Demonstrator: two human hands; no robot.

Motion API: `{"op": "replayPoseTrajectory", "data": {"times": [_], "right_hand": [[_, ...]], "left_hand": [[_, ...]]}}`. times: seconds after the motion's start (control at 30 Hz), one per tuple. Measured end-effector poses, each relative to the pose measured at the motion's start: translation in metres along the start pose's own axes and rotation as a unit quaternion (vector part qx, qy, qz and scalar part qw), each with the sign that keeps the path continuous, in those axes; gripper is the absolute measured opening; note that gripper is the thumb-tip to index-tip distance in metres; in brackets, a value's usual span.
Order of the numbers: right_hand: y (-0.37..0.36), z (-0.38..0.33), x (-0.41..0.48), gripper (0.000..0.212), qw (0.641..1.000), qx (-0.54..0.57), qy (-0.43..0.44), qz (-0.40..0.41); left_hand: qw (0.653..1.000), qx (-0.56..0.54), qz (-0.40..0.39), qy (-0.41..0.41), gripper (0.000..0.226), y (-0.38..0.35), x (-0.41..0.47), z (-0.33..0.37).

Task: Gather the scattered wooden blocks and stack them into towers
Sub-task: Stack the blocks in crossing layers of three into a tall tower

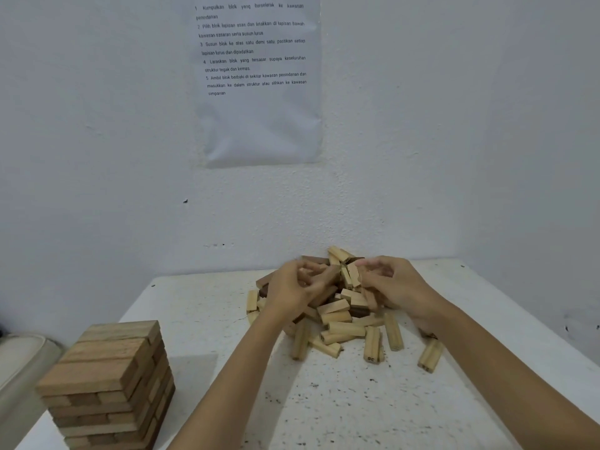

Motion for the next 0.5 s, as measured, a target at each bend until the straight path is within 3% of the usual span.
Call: {"op": "replayPoseTrajectory", "data": {"times": [0.17, 0.37, 0.5], "right_hand": [[-0.014, -0.006, 0.005, 0.027, 0.998, 0.049, -0.003, -0.042], [-0.035, -0.029, 0.033, 0.016, 0.993, -0.057, 0.070, -0.077], [-0.047, -0.047, 0.059, 0.020, 0.976, -0.148, 0.145, -0.070]], "left_hand": [[0.965, -0.243, 0.060, 0.081, 0.043, 0.017, 0.001, -0.008], [0.937, -0.325, 0.081, 0.097, 0.034, 0.023, 0.001, -0.013], [0.929, -0.337, 0.112, 0.109, 0.025, 0.030, 0.001, -0.023]]}}
Point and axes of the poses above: each hand's wrist, its own x-axis towards the middle knuckle, its own y-axis out of the back of the hand, z = x × y, the point moved 9 cm from there along x, towards the middle knuckle, and after that the axes turned 4 degrees about -y, right-handed, at the moved point
